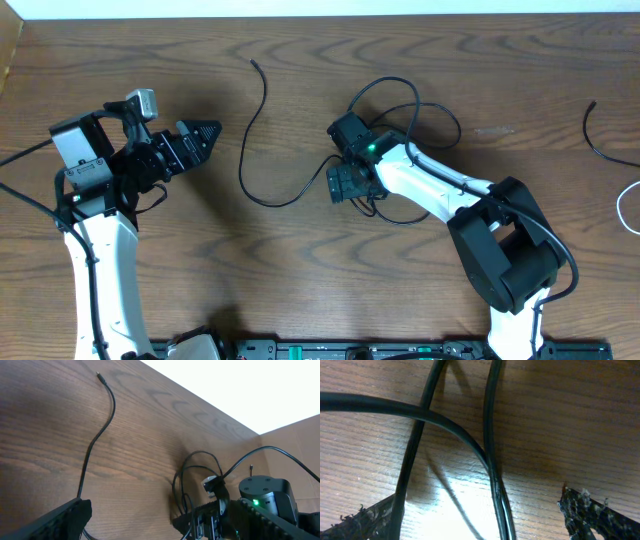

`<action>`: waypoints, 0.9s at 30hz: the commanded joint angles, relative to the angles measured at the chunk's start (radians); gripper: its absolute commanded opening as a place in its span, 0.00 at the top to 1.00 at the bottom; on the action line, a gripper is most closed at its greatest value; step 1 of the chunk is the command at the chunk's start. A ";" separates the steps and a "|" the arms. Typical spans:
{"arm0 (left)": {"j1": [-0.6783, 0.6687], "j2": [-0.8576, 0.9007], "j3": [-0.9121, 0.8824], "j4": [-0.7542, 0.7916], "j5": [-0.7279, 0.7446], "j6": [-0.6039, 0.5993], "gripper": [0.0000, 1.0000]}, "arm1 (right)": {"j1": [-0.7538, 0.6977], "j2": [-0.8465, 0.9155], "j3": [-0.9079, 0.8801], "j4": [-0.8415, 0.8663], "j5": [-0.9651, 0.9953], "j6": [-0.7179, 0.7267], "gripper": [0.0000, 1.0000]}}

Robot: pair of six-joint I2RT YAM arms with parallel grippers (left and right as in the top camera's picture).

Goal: Untangle cables
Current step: 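Move the right gripper to the remaining black cable and grasp it, then drag the black cable to the upper right edge with the right gripper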

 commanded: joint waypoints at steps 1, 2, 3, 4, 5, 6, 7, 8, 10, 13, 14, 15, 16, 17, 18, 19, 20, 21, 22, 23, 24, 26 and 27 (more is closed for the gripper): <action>0.004 -0.011 0.003 0.001 0.020 -0.005 0.07 | 0.008 0.051 -0.013 -0.010 0.002 0.015 0.05; 0.004 -0.011 0.003 0.001 0.020 -0.005 0.07 | 0.008 0.053 -0.013 -0.009 0.002 0.015 0.07; 0.004 -0.011 0.003 0.001 0.020 -0.005 0.07 | 0.009 0.054 -0.013 -0.009 0.002 0.015 0.11; 0.004 -0.011 0.003 0.001 0.020 -0.005 0.07 | 0.009 0.054 -0.013 -0.008 0.002 0.015 0.15; 0.004 -0.011 0.003 0.001 0.020 -0.005 0.07 | 0.009 0.054 -0.013 -0.007 0.001 0.015 0.27; 0.004 -0.011 0.003 0.001 0.019 -0.005 0.07 | 0.009 0.054 -0.013 -0.004 0.000 0.015 0.49; 0.004 -0.011 0.003 0.001 0.019 -0.005 0.07 | 0.009 0.054 -0.013 -0.001 -0.007 0.015 0.64; 0.004 -0.011 0.003 0.001 0.019 -0.005 0.07 | 0.009 0.054 -0.013 0.006 -0.020 0.015 0.75; 0.004 -0.011 0.003 0.001 0.019 -0.005 0.07 | 0.009 0.054 -0.013 0.037 -0.053 0.014 0.99; 0.004 -0.011 0.003 0.000 0.020 -0.005 0.07 | 0.009 0.054 -0.013 0.106 -0.108 0.003 0.99; 0.004 -0.011 0.003 0.000 0.020 -0.005 0.07 | 0.009 0.054 -0.013 0.116 -0.114 0.003 0.99; 0.004 -0.011 0.003 0.000 0.020 -0.005 0.07 | 0.009 0.054 -0.013 0.135 -0.130 0.003 0.99; 0.004 -0.011 0.003 0.000 0.020 -0.005 0.07 | 0.009 0.054 -0.013 0.143 -0.138 0.003 0.99; 0.004 -0.011 0.003 0.000 0.020 -0.005 0.07 | 0.009 0.053 -0.012 0.154 -0.146 0.003 0.99; 0.004 -0.011 0.003 0.000 0.020 -0.005 0.07 | 0.009 0.053 -0.011 0.157 -0.149 0.003 0.99; 0.004 -0.011 0.003 0.000 0.019 -0.005 0.07 | 0.009 0.050 -0.005 0.157 -0.150 0.003 0.99; 0.004 -0.011 0.003 0.000 0.020 -0.005 0.07 | 0.009 0.045 0.000 0.157 -0.152 -0.002 0.99; 0.004 -0.011 0.003 0.000 0.020 -0.005 0.07 | 0.008 0.036 0.010 0.157 -0.160 -0.026 0.99; 0.004 -0.011 0.003 0.000 0.019 -0.005 0.07 | 0.006 0.028 0.018 0.154 -0.164 -0.045 0.99; 0.004 -0.011 0.003 0.000 0.020 -0.005 0.07 | 0.005 0.011 0.034 0.147 -0.164 -0.068 0.99; 0.004 -0.011 0.003 -0.001 0.020 -0.005 0.07 | 0.002 -0.006 0.048 0.141 -0.163 -0.080 0.99; 0.004 -0.011 0.003 -0.007 0.019 -0.005 0.07 | -0.006 -0.057 0.082 0.132 -0.164 -0.114 0.99; 0.004 -0.011 0.003 -0.009 0.019 -0.005 0.07 | -0.008 -0.075 0.093 0.127 -0.163 -0.117 0.99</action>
